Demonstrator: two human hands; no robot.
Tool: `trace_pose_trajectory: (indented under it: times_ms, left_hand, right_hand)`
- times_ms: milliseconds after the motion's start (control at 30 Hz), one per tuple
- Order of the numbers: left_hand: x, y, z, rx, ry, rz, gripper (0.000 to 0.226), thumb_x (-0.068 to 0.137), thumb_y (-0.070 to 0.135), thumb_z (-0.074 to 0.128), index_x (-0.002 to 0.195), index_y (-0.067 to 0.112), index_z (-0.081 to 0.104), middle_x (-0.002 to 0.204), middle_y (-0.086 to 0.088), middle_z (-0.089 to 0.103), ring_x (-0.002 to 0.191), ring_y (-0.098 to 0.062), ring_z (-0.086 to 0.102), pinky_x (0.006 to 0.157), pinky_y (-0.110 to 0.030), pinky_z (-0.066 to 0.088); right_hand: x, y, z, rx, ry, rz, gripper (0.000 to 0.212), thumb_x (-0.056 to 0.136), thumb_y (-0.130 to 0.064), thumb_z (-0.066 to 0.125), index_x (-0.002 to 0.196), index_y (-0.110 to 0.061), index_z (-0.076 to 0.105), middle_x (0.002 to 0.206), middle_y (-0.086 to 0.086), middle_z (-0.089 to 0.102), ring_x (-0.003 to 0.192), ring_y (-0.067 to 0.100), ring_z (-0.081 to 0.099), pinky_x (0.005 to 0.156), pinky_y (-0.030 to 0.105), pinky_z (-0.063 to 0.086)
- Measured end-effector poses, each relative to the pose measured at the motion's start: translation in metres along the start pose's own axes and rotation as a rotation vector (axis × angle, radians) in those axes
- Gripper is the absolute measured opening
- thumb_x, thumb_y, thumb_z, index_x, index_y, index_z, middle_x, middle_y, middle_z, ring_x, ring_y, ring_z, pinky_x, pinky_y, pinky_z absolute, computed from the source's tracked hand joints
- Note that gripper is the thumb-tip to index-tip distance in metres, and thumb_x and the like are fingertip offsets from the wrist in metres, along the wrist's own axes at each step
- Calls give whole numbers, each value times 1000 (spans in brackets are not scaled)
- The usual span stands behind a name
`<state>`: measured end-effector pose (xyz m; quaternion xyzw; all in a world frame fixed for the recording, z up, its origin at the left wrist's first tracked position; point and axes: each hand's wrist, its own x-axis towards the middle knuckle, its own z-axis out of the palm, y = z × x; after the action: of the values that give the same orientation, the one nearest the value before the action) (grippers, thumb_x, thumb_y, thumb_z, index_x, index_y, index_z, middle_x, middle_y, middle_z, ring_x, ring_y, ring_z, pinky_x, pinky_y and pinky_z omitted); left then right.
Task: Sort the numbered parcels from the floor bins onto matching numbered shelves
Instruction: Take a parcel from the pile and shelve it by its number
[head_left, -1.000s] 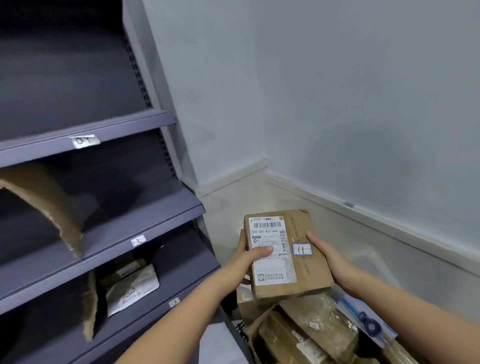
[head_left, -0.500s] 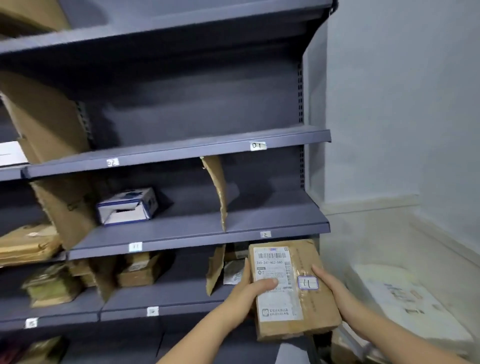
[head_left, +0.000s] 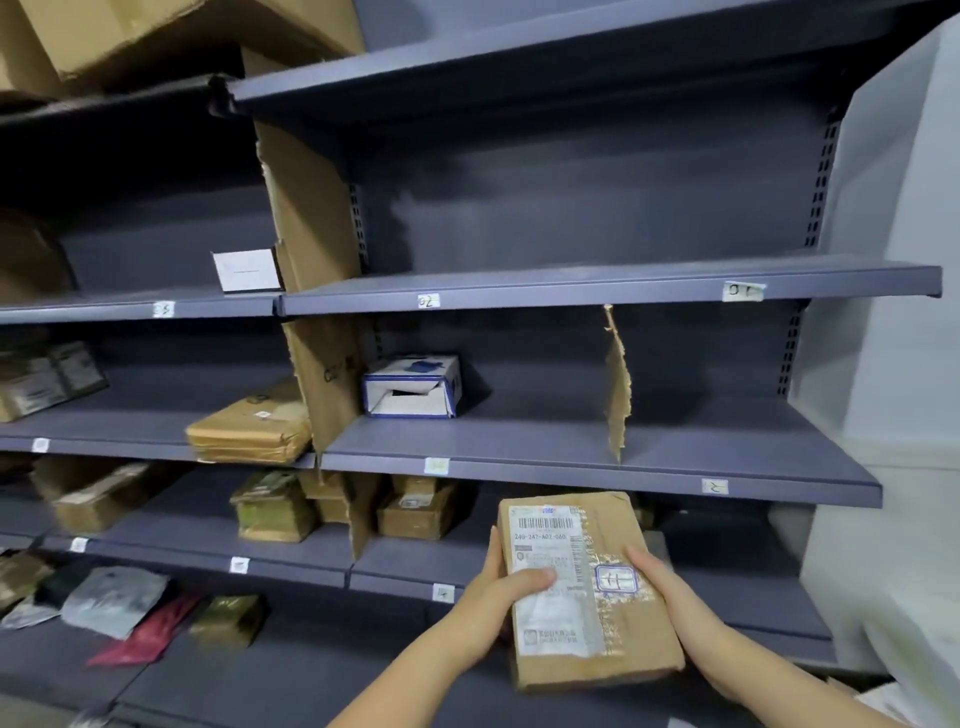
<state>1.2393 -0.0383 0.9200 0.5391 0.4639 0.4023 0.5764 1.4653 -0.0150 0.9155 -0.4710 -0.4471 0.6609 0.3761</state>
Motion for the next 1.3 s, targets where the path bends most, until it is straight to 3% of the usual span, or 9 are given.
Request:
trace_pose_trajectory:
  times_ms: [300,467,567,667,767,867,1033,1133,1300]
  left_hand:
    - [-24,-5,-121,2,-9,-3,74,79,32,73,141,35,33,126,9,65,115,-16,63,107,-43,43]
    - [-18,7,-165,54,23,10,76,67,51,73,134,44,39,120,14,67,109,-11,66,98,-39,48]
    - [-3,17,-189,17,62,22,80,60,51,73,133,41,43,118,12,69,105,-12,68,85,-32,53]
    - [26,26,-217,-118,113,12,83,62,39,80,136,21,48,120,-4,69,108,-25,67,94,-44,52]
    - [55,45,-244,-220,184,-21,61,71,25,78,127,10,57,111,-11,72,98,-27,70,81,-38,57]
    - [81,62,-266,-237,203,-24,41,84,26,66,122,11,61,110,-9,72,98,-26,70,86,-38,53]
    - [122,83,-298,-277,292,-65,23,96,19,51,114,8,63,98,-11,74,79,-22,72,65,-29,58]
    - [143,90,-320,-297,353,-93,27,96,19,49,116,5,62,108,-17,71,83,-27,69,70,-33,56]
    - [176,96,-356,-228,360,-208,30,94,30,54,111,9,68,100,-13,74,87,-27,71,80,-35,54]
  right_hand:
    - [35,10,119,28,18,-33,41,94,-47,48,120,-21,65,109,3,74,101,24,70,99,40,48]
    - [58,-8,162,4,18,-54,35,99,-40,42,104,-17,68,95,5,76,82,19,73,78,32,52]
    - [83,-21,180,6,26,-86,35,94,-42,47,109,-16,67,99,6,75,89,21,72,92,37,51]
    - [117,-32,194,-2,73,-98,34,96,-43,46,107,-19,67,93,1,76,94,22,68,85,35,49]
    - [149,-48,208,-35,73,-106,30,92,-48,51,100,-24,68,87,-7,76,97,18,66,97,37,45]
    - [182,-67,217,-54,20,-93,29,90,-52,53,95,-28,69,85,-12,76,94,13,66,101,36,42]
    - [239,-96,231,-127,-18,-84,32,95,-53,44,101,-34,69,88,-14,75,90,9,67,86,28,45]
    - [271,-104,241,-115,-34,-21,37,95,-53,45,105,-28,70,93,-6,76,83,12,71,64,22,52]
    - [313,-107,263,-166,27,-7,42,92,-59,45,109,-31,71,105,-8,74,104,15,65,96,31,44]
